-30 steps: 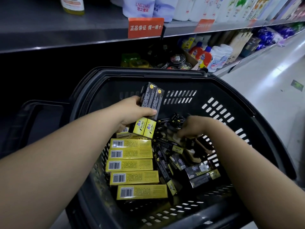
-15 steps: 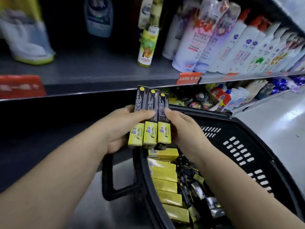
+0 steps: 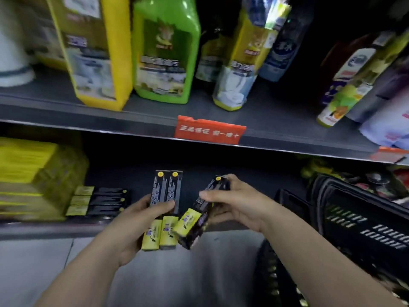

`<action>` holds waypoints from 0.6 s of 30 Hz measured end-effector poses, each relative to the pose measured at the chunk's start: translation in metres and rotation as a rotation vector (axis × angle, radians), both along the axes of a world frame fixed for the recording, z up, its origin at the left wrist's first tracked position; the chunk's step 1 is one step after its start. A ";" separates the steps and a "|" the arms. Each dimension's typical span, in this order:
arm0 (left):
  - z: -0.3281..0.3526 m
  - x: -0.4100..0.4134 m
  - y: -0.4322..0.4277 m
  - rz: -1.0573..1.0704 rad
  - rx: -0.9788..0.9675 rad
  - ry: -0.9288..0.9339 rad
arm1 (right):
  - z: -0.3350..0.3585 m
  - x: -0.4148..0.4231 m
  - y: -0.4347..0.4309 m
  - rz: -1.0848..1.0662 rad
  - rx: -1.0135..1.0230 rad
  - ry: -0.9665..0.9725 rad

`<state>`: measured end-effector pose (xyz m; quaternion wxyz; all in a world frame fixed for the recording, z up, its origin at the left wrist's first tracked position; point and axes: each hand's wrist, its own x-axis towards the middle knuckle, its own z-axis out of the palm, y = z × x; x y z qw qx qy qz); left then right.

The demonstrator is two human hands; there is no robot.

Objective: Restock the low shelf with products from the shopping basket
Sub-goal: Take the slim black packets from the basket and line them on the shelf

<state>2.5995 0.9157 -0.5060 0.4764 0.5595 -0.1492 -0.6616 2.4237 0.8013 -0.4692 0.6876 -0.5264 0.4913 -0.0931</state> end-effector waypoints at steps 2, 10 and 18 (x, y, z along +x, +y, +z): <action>-0.018 0.023 0.015 0.158 0.048 -0.020 | -0.014 0.022 -0.003 -0.080 -0.071 0.059; -0.073 0.058 0.048 0.534 0.205 0.035 | -0.102 0.107 -0.022 -0.169 -0.463 0.180; -0.079 0.060 0.041 0.732 0.185 0.233 | -0.175 0.216 -0.037 0.186 -0.712 0.164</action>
